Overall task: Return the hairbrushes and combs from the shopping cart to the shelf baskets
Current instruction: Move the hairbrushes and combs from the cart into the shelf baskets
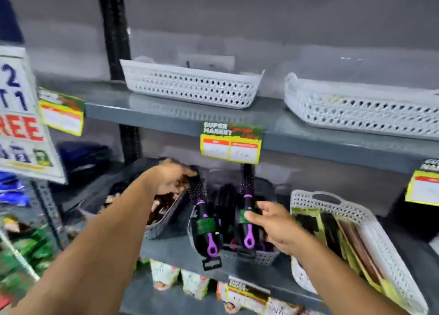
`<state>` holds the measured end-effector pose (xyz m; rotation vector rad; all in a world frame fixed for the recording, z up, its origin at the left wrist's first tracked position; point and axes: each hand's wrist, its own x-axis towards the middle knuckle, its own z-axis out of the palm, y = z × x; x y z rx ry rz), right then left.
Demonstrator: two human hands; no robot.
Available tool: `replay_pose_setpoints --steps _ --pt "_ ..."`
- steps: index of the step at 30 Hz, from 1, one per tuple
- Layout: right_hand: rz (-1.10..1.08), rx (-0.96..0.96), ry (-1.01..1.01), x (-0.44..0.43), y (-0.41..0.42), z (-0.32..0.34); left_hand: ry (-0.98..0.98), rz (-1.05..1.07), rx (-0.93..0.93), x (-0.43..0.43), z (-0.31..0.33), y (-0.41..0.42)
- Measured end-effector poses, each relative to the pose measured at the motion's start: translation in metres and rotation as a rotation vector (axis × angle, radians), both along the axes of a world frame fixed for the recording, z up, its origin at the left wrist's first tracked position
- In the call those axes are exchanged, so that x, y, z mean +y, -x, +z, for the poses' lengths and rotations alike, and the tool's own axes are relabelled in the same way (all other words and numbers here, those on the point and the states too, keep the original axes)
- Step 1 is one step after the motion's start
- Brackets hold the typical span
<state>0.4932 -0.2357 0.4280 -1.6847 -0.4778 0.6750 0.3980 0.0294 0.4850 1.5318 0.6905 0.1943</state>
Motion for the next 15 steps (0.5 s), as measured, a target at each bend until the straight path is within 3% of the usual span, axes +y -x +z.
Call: replay_pose_setpoints --steps 7,15 --pt "-0.197 -0.075 0.158 0.013 -0.064 -0.026 -0.006 -0.146 -0.022 0.019 -0.021 -0.088" --pt "-0.321 -0.045 0.361 0.035 -0.079 -0.054 -0.156 -0.229 0.104 0.052 -0.065 -0.147"
